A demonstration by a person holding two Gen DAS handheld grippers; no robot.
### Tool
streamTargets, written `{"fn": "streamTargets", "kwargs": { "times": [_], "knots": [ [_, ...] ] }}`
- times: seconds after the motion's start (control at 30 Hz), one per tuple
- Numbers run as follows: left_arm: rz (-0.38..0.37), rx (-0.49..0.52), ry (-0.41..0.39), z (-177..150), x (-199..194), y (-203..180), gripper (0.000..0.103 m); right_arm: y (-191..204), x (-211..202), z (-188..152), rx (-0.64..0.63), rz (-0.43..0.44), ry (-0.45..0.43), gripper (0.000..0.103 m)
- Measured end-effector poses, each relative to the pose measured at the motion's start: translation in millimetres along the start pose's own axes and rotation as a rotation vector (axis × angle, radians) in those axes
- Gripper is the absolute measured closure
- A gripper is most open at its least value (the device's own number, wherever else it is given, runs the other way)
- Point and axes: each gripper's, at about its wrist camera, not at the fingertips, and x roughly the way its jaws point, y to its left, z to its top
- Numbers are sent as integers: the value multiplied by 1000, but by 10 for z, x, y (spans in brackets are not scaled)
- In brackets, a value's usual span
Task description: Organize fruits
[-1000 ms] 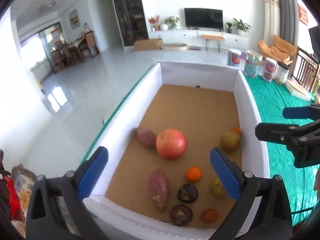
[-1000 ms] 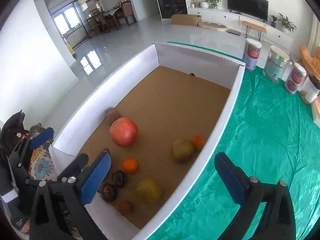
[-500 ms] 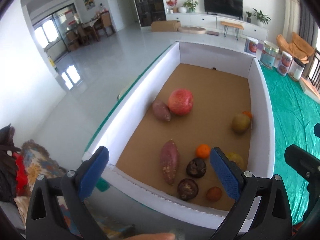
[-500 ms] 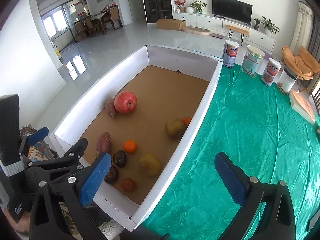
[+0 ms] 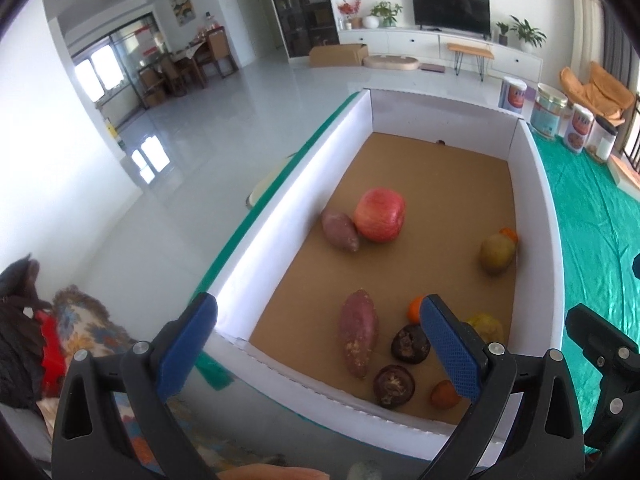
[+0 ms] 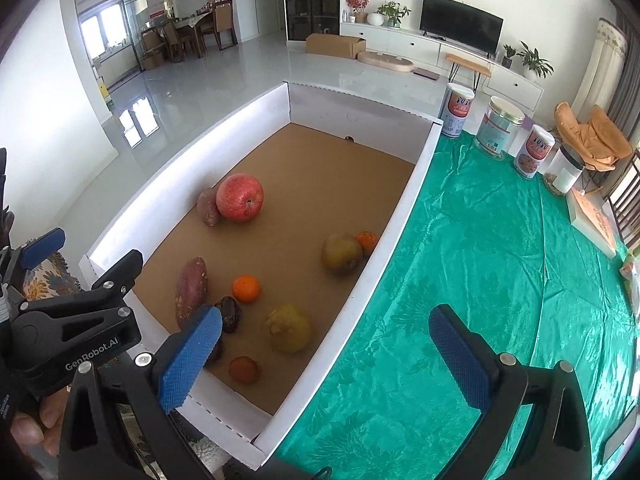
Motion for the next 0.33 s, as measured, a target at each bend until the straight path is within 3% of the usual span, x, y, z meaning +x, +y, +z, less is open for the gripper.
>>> {"fn": "streamTargets", "kwargs": {
  "times": [0.33],
  "knots": [
    [-50, -13, 19, 13, 50, 57, 1, 25, 69, 12, -5, 12, 14, 0]
  ]
}}
